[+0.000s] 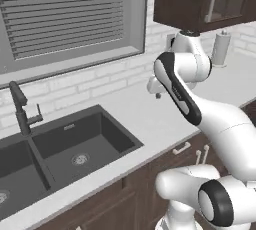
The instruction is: Take a straw from the drawer in front and place it inside the glass cup on the dining counter.
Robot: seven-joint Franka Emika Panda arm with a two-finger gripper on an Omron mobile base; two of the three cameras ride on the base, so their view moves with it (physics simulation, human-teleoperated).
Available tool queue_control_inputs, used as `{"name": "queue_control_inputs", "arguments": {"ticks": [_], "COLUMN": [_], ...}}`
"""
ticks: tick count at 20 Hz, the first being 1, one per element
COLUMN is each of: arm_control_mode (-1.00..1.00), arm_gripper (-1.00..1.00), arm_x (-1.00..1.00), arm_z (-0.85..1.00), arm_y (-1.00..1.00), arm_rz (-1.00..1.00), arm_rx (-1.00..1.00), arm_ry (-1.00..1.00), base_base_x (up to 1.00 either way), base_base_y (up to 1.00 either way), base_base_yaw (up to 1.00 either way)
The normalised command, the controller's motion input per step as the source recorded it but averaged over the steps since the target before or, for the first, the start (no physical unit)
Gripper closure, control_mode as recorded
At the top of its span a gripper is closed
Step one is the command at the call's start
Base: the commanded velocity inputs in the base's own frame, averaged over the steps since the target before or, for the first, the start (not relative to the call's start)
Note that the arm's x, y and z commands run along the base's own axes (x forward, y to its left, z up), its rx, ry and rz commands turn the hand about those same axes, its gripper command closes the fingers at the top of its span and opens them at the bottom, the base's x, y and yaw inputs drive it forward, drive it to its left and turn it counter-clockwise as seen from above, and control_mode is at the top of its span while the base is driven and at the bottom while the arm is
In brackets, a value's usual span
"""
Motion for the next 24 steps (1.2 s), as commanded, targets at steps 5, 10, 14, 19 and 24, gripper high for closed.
{"name": "queue_control_inputs", "arguments": {"ticks": [5, 10, 14, 19, 24], "arm_control_mode": [1.00, 1.00, -1.00, -1.00, -1.00], "arm_gripper": [-1.00, -1.00, -1.00, -1.00, -1.00], "arm_x": [0.00, 0.00, 0.04, -0.19, -0.38], "arm_z": [0.00, 0.00, -0.04, -0.63, -0.60], "arm_y": [0.00, 0.00, 0.00, -0.02, -0.85], "arm_rz": [0.00, 0.00, 0.00, -0.02, -0.09], "arm_rx": [0.00, 0.00, 0.00, 0.01, 0.39], "arm_ry": [0.00, 0.00, 0.00, -0.04, -0.10], "base_base_x": [0.14, 0.38, 0.44, 0.00, 0.00], "base_base_y": [0.85, 0.55, 0.05, 0.00, 0.00], "base_base_yaw": [-0.54, -0.31, -0.05, 0.00, 0.00]}}
